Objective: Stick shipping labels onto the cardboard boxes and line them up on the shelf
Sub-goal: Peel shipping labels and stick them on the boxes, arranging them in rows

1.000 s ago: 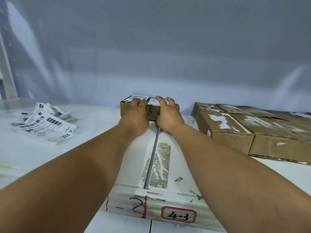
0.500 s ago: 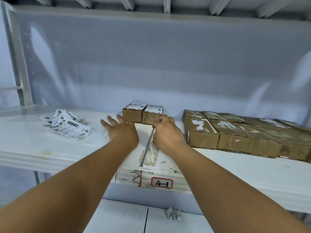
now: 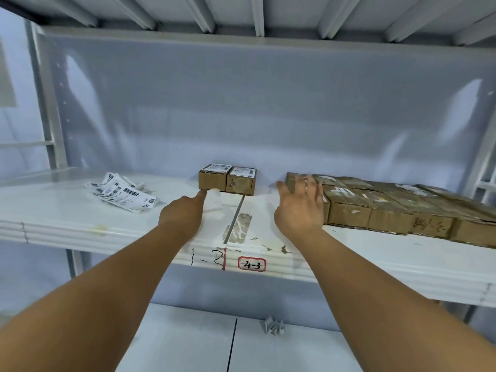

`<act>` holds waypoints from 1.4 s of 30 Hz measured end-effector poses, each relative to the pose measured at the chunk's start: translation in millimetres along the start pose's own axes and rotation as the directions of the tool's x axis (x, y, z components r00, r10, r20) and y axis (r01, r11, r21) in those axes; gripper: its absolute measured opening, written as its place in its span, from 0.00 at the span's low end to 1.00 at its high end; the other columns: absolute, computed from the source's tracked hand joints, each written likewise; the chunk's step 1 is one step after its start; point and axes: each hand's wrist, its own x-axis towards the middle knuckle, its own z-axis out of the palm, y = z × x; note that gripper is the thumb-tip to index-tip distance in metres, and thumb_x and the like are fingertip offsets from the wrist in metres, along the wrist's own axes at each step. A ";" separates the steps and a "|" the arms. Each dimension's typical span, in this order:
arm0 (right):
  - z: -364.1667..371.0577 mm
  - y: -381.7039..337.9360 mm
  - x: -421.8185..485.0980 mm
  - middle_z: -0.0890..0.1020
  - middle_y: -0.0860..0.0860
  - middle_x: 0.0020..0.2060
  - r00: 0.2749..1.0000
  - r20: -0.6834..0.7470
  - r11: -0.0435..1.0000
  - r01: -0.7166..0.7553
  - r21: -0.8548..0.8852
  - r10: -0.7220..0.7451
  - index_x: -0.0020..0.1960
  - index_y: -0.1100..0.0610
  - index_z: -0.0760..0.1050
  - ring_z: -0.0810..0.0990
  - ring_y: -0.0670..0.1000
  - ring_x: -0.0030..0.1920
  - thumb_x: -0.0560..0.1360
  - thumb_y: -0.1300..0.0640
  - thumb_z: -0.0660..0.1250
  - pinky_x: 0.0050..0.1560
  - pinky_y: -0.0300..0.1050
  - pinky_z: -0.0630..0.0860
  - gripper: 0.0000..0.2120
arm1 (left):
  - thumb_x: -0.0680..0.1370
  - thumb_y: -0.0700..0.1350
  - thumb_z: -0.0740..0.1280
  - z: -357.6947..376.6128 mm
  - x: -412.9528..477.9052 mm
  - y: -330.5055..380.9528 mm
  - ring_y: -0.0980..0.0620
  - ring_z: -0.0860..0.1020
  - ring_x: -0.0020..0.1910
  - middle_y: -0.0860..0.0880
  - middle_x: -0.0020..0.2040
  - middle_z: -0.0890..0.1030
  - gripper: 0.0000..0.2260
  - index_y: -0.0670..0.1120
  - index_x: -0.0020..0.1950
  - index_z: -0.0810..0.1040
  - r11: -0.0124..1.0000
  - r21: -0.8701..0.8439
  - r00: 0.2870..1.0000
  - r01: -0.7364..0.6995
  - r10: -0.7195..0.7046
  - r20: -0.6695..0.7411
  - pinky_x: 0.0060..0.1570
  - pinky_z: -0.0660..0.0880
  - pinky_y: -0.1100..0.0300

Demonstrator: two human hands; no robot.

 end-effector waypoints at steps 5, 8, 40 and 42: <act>11.6 12.2 -9.9 0.52 0.62 0.75 0.978 0.137 0.985 -0.166 0.057 0.157 0.77 0.50 0.48 0.45 0.62 0.76 0.79 0.46 0.59 0.73 0.60 0.43 0.32 | 0.76 0.35 0.55 10.4 -1.7 -7.6 0.42 0.76 0.46 0.43 0.45 0.78 0.23 0.51 0.69 0.67 0.985 -0.153 0.991 -0.074 0.056 -0.120 0.42 0.70 0.55; 16.3 16.2 -8.7 0.57 0.60 0.74 0.982 0.121 0.983 -0.159 0.086 0.148 0.77 0.52 0.51 0.49 0.61 0.75 0.78 0.43 0.60 0.73 0.60 0.48 0.33 | 0.77 0.38 0.56 14.8 -0.2 -11.5 0.42 0.76 0.49 0.43 0.50 0.81 0.13 0.48 0.55 0.77 0.967 -0.213 0.979 -0.143 0.107 -0.173 0.40 0.66 0.58; 31.9 -108.8 0.9 0.63 0.51 0.65 0.996 0.017 0.861 0.065 0.504 -0.085 0.71 0.43 0.65 0.57 0.55 0.67 0.74 0.46 0.68 0.61 0.50 0.72 0.27 | 0.75 0.29 0.57 11.1 -6.4 -20.1 0.45 0.63 0.71 0.42 0.74 0.59 0.26 0.39 0.73 0.63 0.821 -0.560 0.962 -0.111 -0.054 -0.269 0.63 0.59 0.63; 33.7 -107.0 0.2 0.60 0.51 0.68 0.992 0.061 0.847 0.064 0.528 -0.113 0.73 0.43 0.61 0.59 0.56 0.66 0.76 0.54 0.66 0.61 0.50 0.71 0.28 | 0.75 0.29 0.56 12.1 -5.6 -20.8 0.43 0.67 0.68 0.40 0.71 0.64 0.22 0.38 0.68 0.70 0.795 -0.597 0.955 -0.109 -0.083 -0.284 0.62 0.62 0.61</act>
